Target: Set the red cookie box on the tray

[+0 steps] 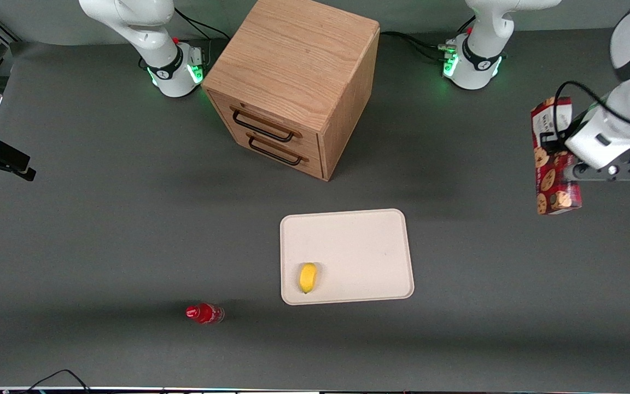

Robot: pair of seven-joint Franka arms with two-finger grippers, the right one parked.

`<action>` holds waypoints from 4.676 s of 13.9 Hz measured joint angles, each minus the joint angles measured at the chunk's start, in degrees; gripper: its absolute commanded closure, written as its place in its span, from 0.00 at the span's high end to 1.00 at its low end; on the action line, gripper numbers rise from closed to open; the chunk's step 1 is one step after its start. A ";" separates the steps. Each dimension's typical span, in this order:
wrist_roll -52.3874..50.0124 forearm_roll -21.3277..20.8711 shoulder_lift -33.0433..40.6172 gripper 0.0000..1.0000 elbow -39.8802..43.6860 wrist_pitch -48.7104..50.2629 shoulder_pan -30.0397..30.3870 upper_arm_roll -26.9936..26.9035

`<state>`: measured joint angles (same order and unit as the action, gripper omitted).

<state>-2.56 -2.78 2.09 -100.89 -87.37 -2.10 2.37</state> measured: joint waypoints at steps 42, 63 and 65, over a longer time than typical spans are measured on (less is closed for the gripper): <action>-40.08 -14.68 -47.72 1.00 14.43 -43.77 -6.77 19.43; -4.64 2.08 -9.95 1.00 15.88 2.68 -3.76 -0.36; -1.61 2.17 -5.58 1.00 11.51 2.00 -3.67 -4.05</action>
<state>-4.17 -0.60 -3.48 -89.37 -85.37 -5.77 -1.68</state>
